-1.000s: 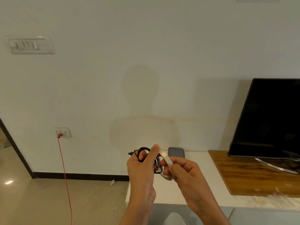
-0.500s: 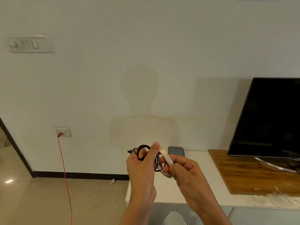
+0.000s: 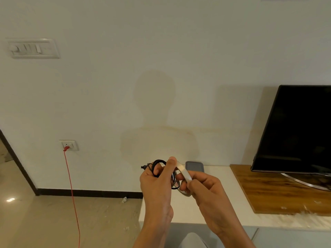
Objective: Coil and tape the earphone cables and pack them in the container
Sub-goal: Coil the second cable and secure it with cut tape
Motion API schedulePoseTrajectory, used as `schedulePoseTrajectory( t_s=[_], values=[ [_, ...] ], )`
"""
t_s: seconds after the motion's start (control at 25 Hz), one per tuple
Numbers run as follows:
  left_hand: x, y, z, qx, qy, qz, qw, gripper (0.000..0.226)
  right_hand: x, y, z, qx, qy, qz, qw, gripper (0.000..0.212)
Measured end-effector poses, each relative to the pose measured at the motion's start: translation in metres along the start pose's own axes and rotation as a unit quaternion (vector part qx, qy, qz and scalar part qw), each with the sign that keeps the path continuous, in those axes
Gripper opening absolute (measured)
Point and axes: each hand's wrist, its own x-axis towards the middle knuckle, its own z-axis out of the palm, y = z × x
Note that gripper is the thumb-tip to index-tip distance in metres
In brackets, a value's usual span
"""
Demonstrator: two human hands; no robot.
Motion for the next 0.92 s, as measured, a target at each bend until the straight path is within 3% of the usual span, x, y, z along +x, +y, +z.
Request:
schedulePoseTrajectory(
  t_s=[0.92],
  values=[
    [0.0018, 0.0006, -0.0007, -0.007, 0.002, 0.006, 1.0, 0.048, 0.0014, -0.0016, 0.0022, 0.007, -0.009, 0.018, 1.0, 0.045]
  ],
)
